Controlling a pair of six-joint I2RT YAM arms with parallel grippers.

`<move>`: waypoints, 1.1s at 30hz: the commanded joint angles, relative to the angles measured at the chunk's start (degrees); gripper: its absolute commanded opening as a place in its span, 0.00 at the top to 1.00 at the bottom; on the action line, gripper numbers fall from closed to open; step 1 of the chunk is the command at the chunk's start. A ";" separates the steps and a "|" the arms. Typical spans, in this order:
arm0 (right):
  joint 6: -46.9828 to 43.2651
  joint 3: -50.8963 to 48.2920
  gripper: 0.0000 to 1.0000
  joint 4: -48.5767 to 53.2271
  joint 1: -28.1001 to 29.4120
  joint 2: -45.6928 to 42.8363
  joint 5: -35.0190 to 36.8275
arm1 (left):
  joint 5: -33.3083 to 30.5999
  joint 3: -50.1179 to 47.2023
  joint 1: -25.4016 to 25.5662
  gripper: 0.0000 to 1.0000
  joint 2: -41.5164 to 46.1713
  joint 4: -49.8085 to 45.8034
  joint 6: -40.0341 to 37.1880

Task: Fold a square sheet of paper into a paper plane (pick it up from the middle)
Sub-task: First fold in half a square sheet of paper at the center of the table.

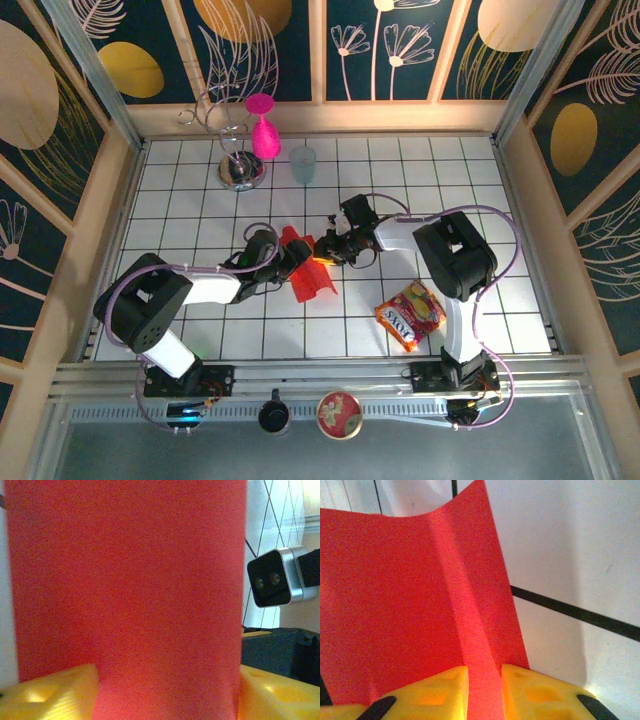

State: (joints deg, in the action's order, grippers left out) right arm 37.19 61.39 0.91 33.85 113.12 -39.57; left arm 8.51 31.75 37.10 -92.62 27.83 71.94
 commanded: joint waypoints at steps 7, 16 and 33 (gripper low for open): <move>1.40 -2.28 0.75 -2.41 -2.08 -3.85 -0.30 | -0.43 2.07 0.08 0.55 0.73 -3.42 -1.51; 2.35 -10.42 0.63 -11.90 -13.09 -19.13 1.35 | 1.24 6.03 -1.78 0.67 8.69 -4.63 -8.37; 10.37 -12.05 0.30 -36.21 -14.16 -20.67 -16.41 | 23.02 13.82 -6.34 0.69 10.54 7.10 -6.59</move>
State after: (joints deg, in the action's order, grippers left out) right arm 45.47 48.18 -29.78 18.83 91.02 -51.44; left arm 27.00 44.21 31.29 -81.06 31.64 64.53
